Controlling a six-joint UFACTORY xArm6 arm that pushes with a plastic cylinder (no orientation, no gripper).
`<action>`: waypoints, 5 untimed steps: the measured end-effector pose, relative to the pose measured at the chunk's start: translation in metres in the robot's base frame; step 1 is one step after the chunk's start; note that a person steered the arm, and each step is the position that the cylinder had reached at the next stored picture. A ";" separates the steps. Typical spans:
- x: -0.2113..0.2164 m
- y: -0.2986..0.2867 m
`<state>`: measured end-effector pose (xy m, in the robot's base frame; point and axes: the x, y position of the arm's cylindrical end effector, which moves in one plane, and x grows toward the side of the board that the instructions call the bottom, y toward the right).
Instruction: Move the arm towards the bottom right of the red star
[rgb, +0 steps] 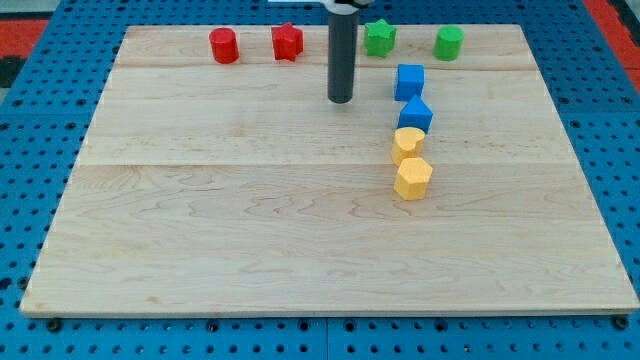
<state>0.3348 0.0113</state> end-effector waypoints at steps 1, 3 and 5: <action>0.000 -0.008; 0.000 -0.007; 0.000 -0.007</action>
